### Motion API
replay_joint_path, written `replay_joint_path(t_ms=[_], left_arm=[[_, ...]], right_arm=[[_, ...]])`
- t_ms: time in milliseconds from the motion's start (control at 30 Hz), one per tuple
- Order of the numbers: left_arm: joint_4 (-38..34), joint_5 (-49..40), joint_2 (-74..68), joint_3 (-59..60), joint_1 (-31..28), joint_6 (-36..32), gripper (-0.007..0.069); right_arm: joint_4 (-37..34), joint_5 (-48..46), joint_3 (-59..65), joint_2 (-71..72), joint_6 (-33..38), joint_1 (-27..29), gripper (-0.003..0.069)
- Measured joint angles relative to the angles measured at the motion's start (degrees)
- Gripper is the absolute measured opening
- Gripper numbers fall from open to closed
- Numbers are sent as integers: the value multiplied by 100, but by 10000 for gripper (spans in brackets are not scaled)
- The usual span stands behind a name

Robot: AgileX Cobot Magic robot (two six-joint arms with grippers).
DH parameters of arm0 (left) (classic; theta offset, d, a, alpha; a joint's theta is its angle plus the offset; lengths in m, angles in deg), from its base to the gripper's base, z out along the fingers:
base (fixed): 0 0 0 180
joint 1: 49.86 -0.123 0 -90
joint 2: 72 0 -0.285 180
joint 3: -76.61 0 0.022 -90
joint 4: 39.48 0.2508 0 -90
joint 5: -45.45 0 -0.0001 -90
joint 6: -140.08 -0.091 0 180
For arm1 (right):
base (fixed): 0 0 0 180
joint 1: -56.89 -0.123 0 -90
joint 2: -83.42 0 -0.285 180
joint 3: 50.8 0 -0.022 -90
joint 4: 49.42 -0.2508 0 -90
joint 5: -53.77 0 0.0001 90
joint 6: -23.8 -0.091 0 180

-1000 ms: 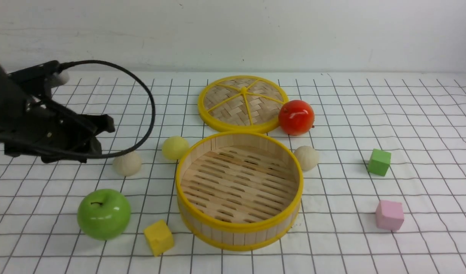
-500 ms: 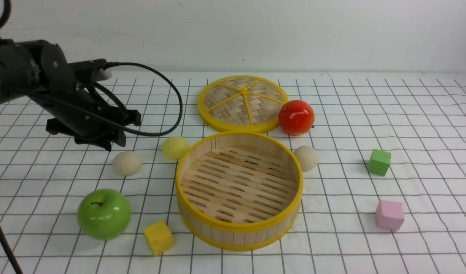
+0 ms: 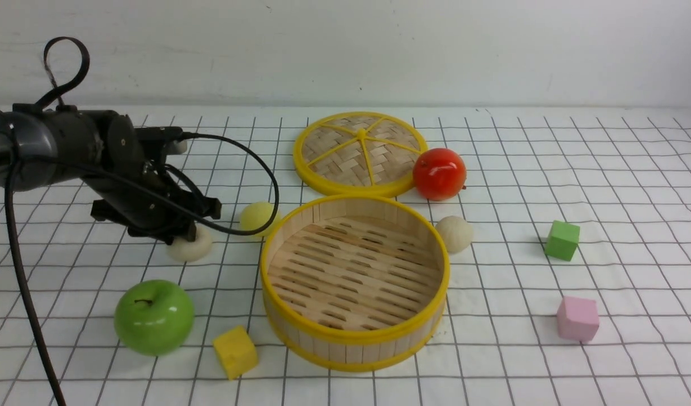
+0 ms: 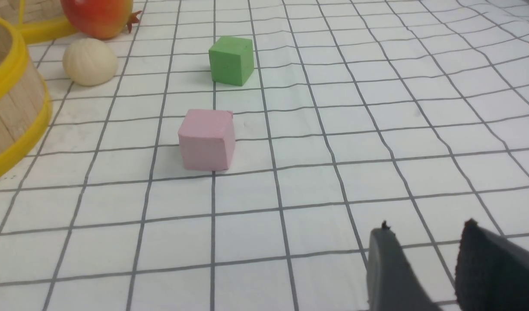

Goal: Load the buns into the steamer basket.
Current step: Use the left arm to grab a steamed stuffed bun, then use the left arm to put the steamed stuffed bun into the steamer

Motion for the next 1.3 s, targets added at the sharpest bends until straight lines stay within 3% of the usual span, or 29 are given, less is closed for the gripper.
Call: replay_joint_path(t_ms=[233,433,700,1000,1300], left_arm=[[0,-56,0,0,0,0,191],[-30,-234,0,-17,0,0,-6],[-239,-766,205,-282,0,0,-10],[-983,-1519,987,-393,193,-217,-10],[-724,-1849,1057,-393,1658,-209,-10]], right_arm=[[0,0,0,0,0,0,241],[0,0,0,0,0,0,241],[0,0,0,0,0,0,241],[0,0,0,0,-6,0,241],[0,0,0,0,-1,0,241]])
